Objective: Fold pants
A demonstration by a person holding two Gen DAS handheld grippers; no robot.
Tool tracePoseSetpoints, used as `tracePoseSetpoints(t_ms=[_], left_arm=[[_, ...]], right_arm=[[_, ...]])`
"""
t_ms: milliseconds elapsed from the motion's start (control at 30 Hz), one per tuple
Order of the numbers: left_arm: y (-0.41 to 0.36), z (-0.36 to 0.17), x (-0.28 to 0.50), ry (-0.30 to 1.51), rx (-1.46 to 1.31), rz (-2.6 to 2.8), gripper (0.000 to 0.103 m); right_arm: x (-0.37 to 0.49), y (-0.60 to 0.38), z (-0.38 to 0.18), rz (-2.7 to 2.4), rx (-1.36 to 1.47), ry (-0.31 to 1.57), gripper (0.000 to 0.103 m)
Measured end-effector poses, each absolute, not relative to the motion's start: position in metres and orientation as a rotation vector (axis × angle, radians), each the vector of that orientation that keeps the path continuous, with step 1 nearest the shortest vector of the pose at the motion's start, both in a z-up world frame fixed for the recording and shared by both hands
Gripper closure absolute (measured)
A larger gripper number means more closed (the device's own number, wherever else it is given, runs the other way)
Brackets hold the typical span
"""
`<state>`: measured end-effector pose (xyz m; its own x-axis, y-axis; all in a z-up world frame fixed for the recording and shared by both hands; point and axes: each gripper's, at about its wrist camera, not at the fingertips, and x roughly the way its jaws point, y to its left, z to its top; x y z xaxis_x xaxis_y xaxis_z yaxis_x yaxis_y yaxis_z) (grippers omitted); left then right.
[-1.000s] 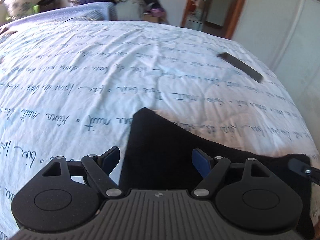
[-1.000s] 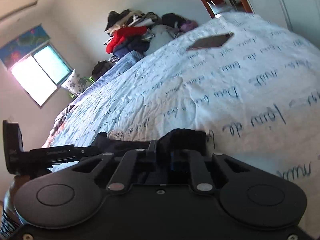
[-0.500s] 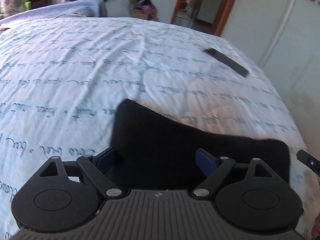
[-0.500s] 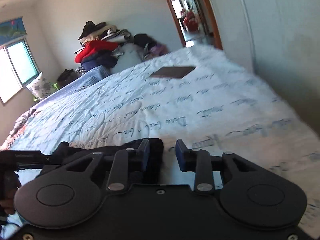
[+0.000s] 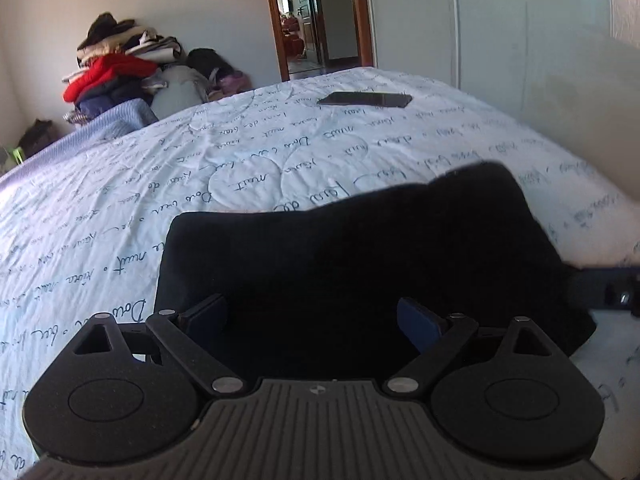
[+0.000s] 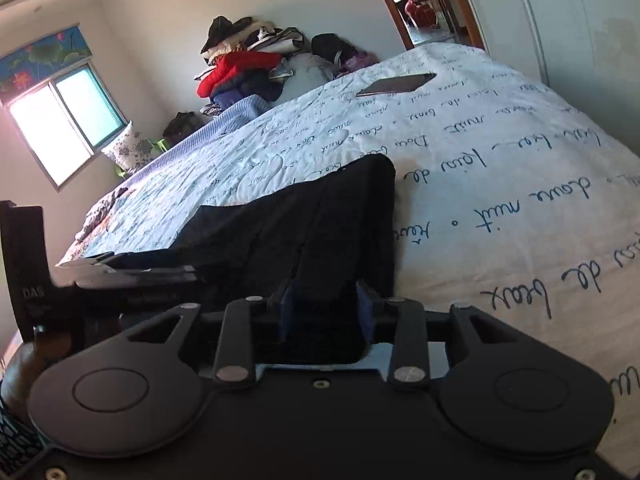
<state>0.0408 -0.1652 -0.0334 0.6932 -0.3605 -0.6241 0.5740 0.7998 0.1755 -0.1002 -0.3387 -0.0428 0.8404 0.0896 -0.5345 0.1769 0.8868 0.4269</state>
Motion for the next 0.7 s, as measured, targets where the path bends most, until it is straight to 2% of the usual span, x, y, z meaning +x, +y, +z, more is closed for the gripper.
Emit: tracePoseSetpoints(t_ms=[33,67,100,200,300,400,600,633,700], left_arm=[[-0.165,-0.034,0.038,0.59,0.379,-0.528,0.009],[-0.165,-0.034,0.037,0.588,0.38,-0.525,0.009],[-0.165,-0.033,0.038,0.596,0.376,-0.525,0.009],[-0.158,-0.028,0.043,0.639,0.321,-0.546,0.009],[-0.153,-0.028,0.044,0.674,0.286,-0.575,0.006],[-0.155,-0.034,0.042,0.662,0.309,-0.56,0.006],[-0.147,-0.025,0.044,0.665,0.274,-0.542,0.006],[-0.146,-0.025,0.045,0.676,0.258,-0.534,0.006],[-0.142,-0.025,0.046,0.697,0.229,-0.539,0.006]], right_arm=[[-0.1,-0.337,-0.043,-0.057,0.46,0.576,0.071],[-0.099,-0.335,-0.042,-0.081,0.418,0.586,0.085],[-0.099,-0.333,-0.041,-0.096,0.381,0.592,0.095],[-0.112,-0.337,-0.034,-0.098,0.389,0.572,0.101],[-0.121,-0.338,-0.031,-0.117,0.371,0.591,0.102],[-0.113,-0.343,-0.05,-0.161,0.367,0.701,0.101],[-0.105,-0.342,-0.008,-0.135,0.357,0.505,0.098],[-0.095,-0.338,-0.005,-0.109,0.341,0.501,0.096],[-0.07,-0.324,-0.008,-0.043,0.287,0.531,0.084]])
